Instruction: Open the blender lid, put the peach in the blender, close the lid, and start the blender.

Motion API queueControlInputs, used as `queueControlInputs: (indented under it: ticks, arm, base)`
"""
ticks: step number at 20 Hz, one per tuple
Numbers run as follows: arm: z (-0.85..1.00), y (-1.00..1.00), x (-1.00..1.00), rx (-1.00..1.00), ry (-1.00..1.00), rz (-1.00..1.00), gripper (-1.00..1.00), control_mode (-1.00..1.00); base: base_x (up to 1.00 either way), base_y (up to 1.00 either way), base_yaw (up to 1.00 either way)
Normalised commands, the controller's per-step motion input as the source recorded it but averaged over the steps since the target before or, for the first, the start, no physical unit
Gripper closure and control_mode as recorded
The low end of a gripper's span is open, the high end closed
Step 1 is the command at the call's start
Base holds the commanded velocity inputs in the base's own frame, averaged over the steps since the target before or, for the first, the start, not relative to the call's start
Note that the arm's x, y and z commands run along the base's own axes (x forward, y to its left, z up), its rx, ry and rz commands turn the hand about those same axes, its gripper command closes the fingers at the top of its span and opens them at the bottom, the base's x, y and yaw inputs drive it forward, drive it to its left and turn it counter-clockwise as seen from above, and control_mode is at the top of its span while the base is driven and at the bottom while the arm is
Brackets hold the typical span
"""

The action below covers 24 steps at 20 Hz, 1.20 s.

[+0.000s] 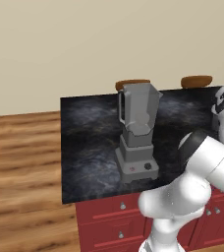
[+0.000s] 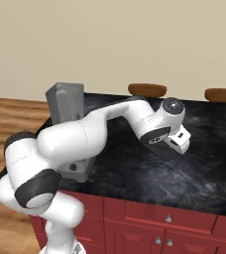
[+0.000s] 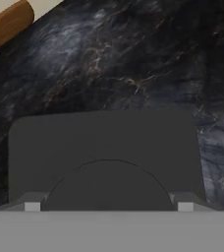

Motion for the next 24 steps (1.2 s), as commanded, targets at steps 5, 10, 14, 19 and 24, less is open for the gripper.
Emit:
queueControlInputs:
  ticks: [5,10,14,19,24]
  arm:
    - [0.98,0.54,-0.18,-0.09,-0.12,0.01,1.0,-1.0]
    - [1.0,0.6,-0.06,-0.11,-0.07,0.02,1.0,-1.0]
    - [0.98,0.62,0.0,-0.1,0.0,0.03,1.0,-1.0]
    - [0.78,0.7,-0.13,-0.1,0.04,0.06,1.0,-1.0]
    - [0.61,0.72,-0.13,-0.09,0.13,0.08,1.0,-1.0]
  base:
    - [0.0,0.0,0.0]
    - [0.0,0.0,0.0]
    - [0.0,0.0,0.0]
    - [0.0,0.0,0.0]
    - [0.0,0.0,0.0]
